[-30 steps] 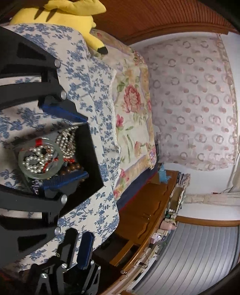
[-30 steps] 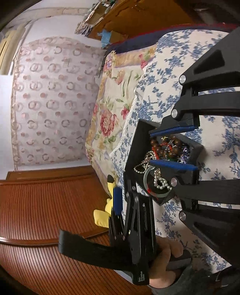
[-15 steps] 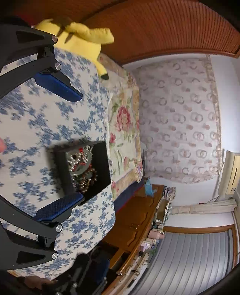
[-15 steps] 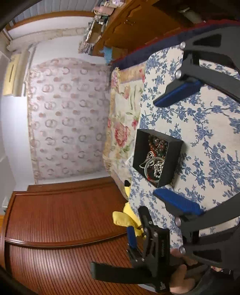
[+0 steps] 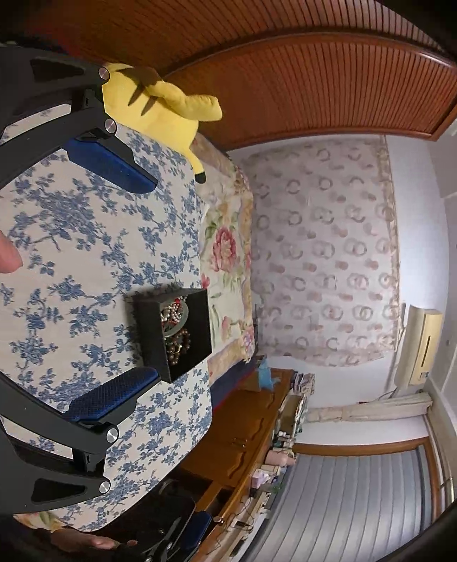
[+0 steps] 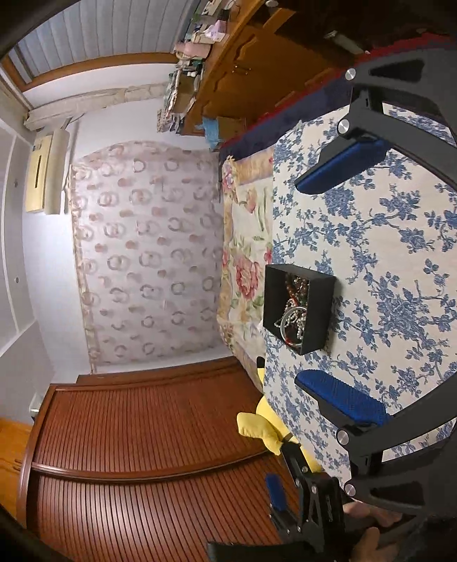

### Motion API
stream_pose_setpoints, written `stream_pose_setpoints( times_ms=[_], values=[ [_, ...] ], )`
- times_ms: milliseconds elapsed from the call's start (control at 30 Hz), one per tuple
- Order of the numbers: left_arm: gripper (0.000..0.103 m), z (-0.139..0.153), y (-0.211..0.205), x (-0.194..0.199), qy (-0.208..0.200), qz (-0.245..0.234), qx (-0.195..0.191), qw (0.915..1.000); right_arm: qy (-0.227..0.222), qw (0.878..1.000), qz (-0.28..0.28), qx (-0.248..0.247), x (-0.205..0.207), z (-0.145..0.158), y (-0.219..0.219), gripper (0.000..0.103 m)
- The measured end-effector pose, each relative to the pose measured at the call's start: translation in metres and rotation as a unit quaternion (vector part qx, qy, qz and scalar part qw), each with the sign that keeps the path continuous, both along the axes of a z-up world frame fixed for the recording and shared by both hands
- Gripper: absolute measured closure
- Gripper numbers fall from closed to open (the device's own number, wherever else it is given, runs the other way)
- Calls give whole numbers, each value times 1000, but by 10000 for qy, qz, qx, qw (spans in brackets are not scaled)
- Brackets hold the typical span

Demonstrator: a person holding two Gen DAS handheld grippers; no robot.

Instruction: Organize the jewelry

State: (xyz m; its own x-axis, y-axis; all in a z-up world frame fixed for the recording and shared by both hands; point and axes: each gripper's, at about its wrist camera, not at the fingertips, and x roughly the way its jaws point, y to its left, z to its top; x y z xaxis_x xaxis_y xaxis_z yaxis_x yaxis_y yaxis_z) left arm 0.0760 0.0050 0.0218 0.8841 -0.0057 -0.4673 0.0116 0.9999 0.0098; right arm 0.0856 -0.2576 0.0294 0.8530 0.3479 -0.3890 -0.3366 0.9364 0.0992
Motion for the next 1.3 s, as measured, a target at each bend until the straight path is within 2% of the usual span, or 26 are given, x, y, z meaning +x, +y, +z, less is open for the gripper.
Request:
stream_pose_setpoints(
  times_ms=[567,1300],
  values=[
    [7,-2,4,-13,-43,-38,-121,9999,138,9997,-179,-20,4,-17,-1,2],
    [7,-1,3,-13,-61,-30,-142,9999,116,9998,-158,-43,1,-20,1,2]
  ],
)
